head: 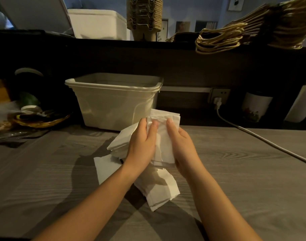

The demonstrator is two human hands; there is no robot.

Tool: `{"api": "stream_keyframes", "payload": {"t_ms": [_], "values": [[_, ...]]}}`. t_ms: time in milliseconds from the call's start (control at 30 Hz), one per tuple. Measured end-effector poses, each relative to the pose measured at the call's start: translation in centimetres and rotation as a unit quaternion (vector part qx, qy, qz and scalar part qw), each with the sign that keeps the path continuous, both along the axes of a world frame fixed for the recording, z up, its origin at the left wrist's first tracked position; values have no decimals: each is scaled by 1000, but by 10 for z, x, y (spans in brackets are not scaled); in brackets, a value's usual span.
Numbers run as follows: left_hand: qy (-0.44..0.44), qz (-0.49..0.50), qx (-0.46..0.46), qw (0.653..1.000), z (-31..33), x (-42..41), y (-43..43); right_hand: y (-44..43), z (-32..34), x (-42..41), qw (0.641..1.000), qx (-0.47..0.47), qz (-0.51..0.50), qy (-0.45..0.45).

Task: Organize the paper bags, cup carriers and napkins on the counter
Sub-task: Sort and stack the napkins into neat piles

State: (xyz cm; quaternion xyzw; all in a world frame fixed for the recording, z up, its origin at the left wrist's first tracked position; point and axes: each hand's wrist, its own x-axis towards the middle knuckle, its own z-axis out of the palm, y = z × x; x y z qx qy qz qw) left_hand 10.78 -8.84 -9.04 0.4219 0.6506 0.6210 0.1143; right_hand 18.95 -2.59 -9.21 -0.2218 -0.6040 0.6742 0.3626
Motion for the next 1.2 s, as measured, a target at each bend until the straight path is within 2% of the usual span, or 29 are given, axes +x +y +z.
{"api": "stream_keyframes", "payload": {"t_ms": [200, 367, 467, 567, 667, 733, 800, 867, 1000, 1200], "values": [[-39, 11, 29, 999, -1, 7, 8, 2, 1, 2, 998, 31, -51, -19], [-81, -4, 3, 997, 1, 18, 11, 0, 6, 6, 994, 72, -57, -55], [10, -8, -27, 1000, 8, 6, 5, 0, 6, 18, 999, -20, -27, -18], [138, 92, -41, 985, 17, -36, -5, 2, -2, 24, 985, -169, -25, 36], [166, 138, -176, 960, 12, -75, -18, 4, -4, 26, 973, -228, -27, 40], [155, 103, -284, 941, 2, -84, -22, 6, -3, 27, 974, -222, -35, 37], [132, 51, -333, 932, -2, -83, -24, 9, -3, 28, 977, -207, -42, 33], [132, 17, -346, 929, 0, -81, -27, 10, -5, 28, 978, -202, -47, 26], [197, -34, -381, 903, 2, -80, -33, 8, -6, 26, 981, -191, -38, 11], [197, -47, -352, 914, 2, -87, -37, 4, -8, 25, 982, -186, -24, 2]]}}
